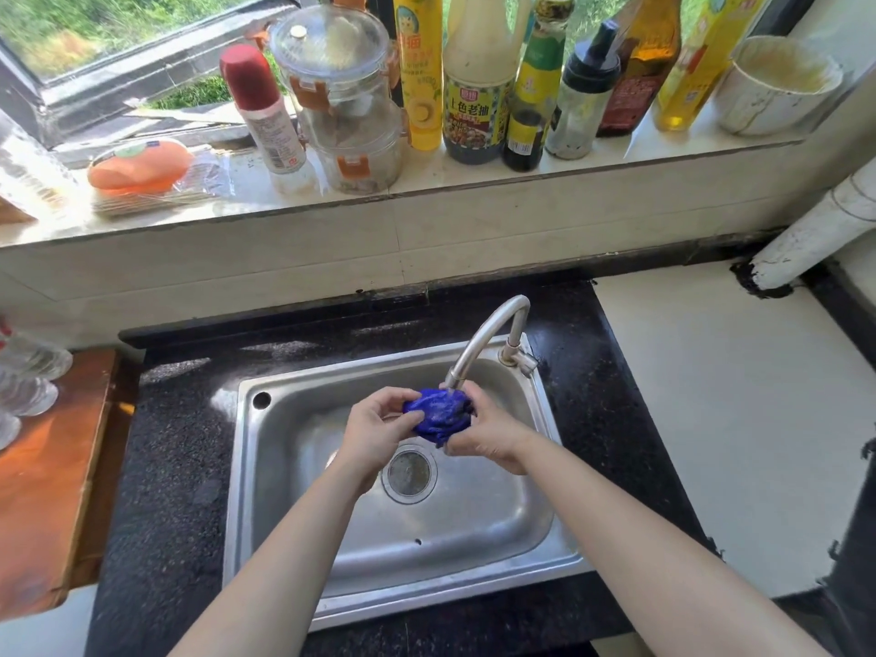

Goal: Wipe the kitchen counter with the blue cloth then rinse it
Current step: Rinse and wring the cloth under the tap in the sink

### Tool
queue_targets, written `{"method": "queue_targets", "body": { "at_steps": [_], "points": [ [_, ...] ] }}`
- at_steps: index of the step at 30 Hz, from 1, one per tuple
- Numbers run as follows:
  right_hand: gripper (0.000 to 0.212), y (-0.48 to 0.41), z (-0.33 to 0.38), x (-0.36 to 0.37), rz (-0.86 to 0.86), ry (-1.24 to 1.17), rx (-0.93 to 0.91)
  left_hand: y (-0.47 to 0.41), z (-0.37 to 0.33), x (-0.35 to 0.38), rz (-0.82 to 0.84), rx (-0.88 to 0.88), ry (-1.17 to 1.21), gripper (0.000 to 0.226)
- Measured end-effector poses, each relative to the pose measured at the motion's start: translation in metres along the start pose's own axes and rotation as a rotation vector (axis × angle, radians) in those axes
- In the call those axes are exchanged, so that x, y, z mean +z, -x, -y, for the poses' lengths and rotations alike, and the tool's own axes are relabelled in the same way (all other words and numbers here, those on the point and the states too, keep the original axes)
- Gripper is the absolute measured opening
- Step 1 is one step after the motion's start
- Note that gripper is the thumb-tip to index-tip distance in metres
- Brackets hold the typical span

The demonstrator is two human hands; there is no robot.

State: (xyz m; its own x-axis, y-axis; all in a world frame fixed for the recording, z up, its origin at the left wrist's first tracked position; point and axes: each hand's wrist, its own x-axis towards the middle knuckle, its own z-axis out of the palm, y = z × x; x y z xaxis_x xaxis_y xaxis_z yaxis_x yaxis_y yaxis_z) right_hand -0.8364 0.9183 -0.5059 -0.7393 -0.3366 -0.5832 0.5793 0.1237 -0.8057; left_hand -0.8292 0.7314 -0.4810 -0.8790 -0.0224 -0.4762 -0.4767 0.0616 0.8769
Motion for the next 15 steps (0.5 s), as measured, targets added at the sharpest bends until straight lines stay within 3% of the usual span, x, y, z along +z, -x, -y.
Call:
{"method": "queue_targets", "body": {
  "at_steps": [4,9,15],
  "points": [
    [0.096,0.002,-0.001,-0.009,0.107,-0.274,0.07,-0.001,-0.001,0.003,0.025,-0.019,-0.006,0.026],
    [0.068,-0.009,-0.005,-0.011,0.033,-0.644,0.138,-0.001,-0.004,0.01,0.053,-0.007,-0.028,0.028],
    [0.029,-0.01,-0.005,0.002,-0.086,-0.445,0.1,-0.004,-0.003,0.008,0.035,-0.01,-0.036,0.028]
  ]
}}
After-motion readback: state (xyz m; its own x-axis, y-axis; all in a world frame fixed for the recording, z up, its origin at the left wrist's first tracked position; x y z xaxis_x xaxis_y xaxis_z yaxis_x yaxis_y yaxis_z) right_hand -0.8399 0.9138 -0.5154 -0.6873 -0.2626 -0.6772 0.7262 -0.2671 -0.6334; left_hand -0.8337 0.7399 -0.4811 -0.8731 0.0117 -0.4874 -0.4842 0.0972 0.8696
